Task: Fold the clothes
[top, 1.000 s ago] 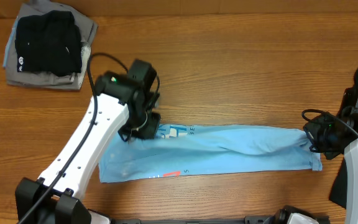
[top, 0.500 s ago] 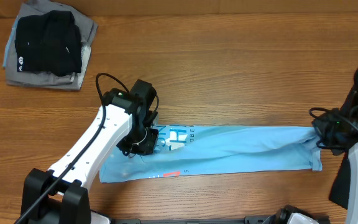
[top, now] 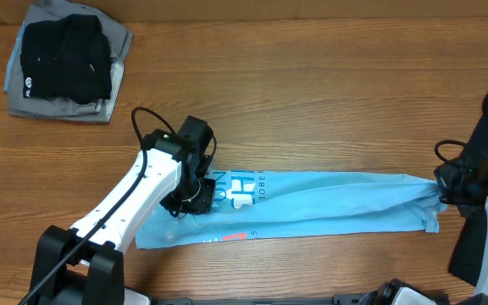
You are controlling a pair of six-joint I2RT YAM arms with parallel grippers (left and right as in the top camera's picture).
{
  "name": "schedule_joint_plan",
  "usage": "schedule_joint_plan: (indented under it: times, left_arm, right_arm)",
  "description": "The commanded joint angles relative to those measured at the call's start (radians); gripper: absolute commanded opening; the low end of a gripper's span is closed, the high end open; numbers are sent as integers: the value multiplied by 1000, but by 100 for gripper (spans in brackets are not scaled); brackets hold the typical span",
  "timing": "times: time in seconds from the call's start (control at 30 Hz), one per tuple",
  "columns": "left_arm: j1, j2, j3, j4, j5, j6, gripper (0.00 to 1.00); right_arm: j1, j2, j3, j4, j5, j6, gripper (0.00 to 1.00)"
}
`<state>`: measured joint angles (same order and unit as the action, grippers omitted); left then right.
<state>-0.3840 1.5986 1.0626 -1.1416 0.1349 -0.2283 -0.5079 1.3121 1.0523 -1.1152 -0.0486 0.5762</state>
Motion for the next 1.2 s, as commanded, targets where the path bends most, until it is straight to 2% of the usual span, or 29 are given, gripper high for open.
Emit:
schedule_joint_plan:
  times: [0.0, 0.2, 0.23, 0.37, 0.47, 0.5, 0.57, 1.17]
  left_arm:
    - [6, -22, -16, 9, -19, -27, 4]
    - [6, -22, -22, 26, -23, -31, 4]
    - [6, -22, -29, 33, -23, -31, 4]
    - [6, -22, -39, 44, -27, -31, 4]
    - [6, -22, -40, 47, -27, -31, 4]
    - [6, -22, -40, 47, -27, -31, 4]
    - [6, -22, -40, 48, -30, -31, 4]
    - [56, -23, -29, 21, -32, -34, 5]
  right_arm:
    - [5, 23, -4, 3, -6, -8, 4]
    - [29, 43, -5, 3, -9, -8, 7]
    - [40, 43, -5, 4, -9, -8, 15]
    - [57, 43, -5, 5, -9, -8, 36]
    - [69, 43, -5, 5, -6, -8, 77]
    - [72, 43, -5, 6, -6, -8, 87]
    - [77, 43, -5, 12, -6, -8, 100]
    - [78, 43, -5, 35, -14, -8, 100]
